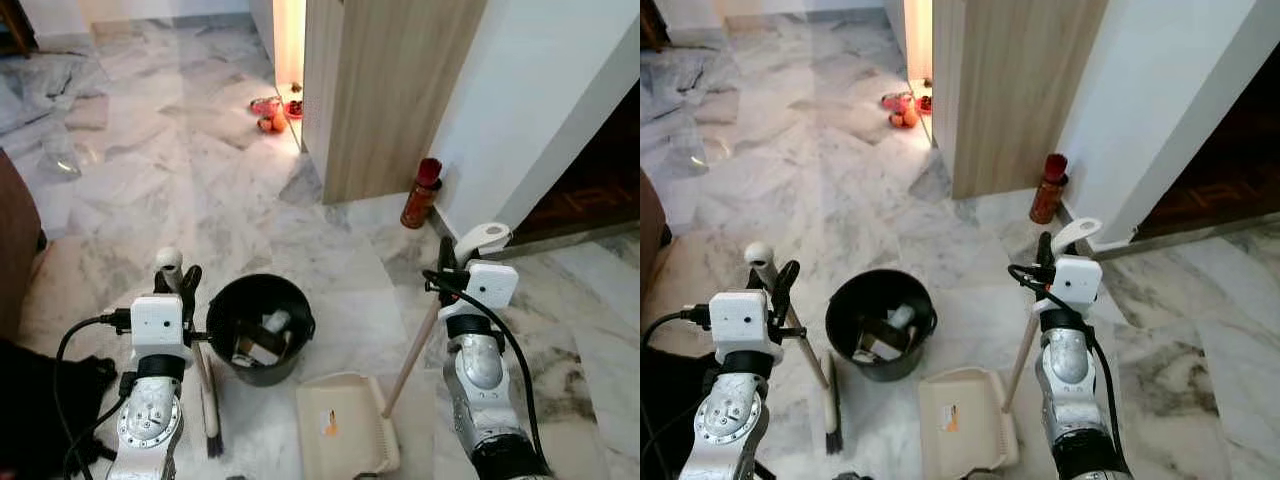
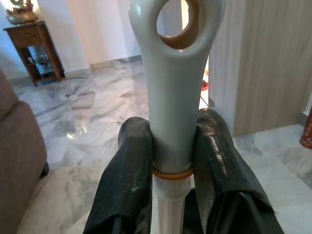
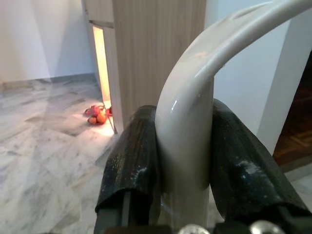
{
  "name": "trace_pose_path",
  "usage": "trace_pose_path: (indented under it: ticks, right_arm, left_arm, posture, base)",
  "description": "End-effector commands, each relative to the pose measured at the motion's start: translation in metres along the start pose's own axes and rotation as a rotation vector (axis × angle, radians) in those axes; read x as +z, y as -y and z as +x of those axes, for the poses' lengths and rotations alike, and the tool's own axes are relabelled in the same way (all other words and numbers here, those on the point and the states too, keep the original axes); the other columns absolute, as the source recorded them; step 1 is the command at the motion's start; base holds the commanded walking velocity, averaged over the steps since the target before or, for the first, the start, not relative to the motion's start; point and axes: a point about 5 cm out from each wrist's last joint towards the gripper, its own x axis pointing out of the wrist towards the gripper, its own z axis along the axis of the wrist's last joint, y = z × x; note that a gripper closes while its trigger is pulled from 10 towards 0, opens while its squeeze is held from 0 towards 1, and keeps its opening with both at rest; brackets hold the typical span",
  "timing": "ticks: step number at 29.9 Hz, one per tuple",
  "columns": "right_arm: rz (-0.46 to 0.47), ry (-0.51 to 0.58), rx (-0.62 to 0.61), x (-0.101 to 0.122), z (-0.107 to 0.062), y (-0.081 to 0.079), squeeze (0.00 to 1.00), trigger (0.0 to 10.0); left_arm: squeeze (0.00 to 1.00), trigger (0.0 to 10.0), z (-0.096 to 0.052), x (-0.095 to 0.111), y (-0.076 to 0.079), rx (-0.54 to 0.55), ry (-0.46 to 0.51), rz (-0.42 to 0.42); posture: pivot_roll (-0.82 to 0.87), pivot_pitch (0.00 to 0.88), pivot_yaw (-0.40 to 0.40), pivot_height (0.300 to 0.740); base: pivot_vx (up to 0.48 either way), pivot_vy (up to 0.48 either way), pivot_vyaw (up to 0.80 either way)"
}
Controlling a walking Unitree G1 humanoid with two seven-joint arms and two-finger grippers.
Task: Sweep floor
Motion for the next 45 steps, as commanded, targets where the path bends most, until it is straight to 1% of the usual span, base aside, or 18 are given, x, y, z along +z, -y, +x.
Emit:
trace_pose_path:
  ticks: [1, 19, 31, 40, 45]
  right_arm:
    - [0.012, 0.008, -0.023, 0.0022, 0.0011, 0.0039, 0.00, 10.0]
    - [0.013, 0.007, -0.011, 0.0022, 0.0028, 0.0015, 0.00, 10.0]
    - [0.029, 0.001, -0.013, 0.0017, 0.0034, 0.0004, 0.00, 10.0]
    - [0.031, -0.006, -0.011, 0.0003, 0.0028, -0.0012, 0.00, 10.0]
    - [0.035, -0.008, -0.007, 0.0006, 0.0036, -0.0030, 0.00, 10.0]
  left_arm:
    - [0.00, 10.0, -0.0002, 0.0043, 0.0004, -0.003, 0.024, 0.007]
    - [0.00, 10.0, 0.0007, 0.0030, 0.0027, -0.004, 0.029, -0.003]
    - [0.00, 10.0, 0.0028, -0.0020, 0.0024, -0.014, 0.010, 0.010]
    - [0.00, 10.0, 0.0028, -0.0046, 0.0087, -0.041, 0.004, 0.000]
    - [0.00, 10.0, 0.0038, -0.0047, 0.0092, -0.046, 0.005, -0.001]
  posture:
    - [0.02, 0.149, -0.043, 0.740]
    - [0.02, 0.111, -0.047, 0.740]
    - [0.01, 0.076, -0.043, 0.740]
    - [0.01, 0.046, -0.038, 0.740]
    - [0.01, 0.046, -0.037, 0.740]
  base:
    - [-0.289, 0.000, 0.00]
    - [-0.288, 0.000, 0.00]
    - [0.000, 0.000, 0.00]
    - [0.000, 0.000, -0.80]
    - [0.000, 0.000, -0.80]
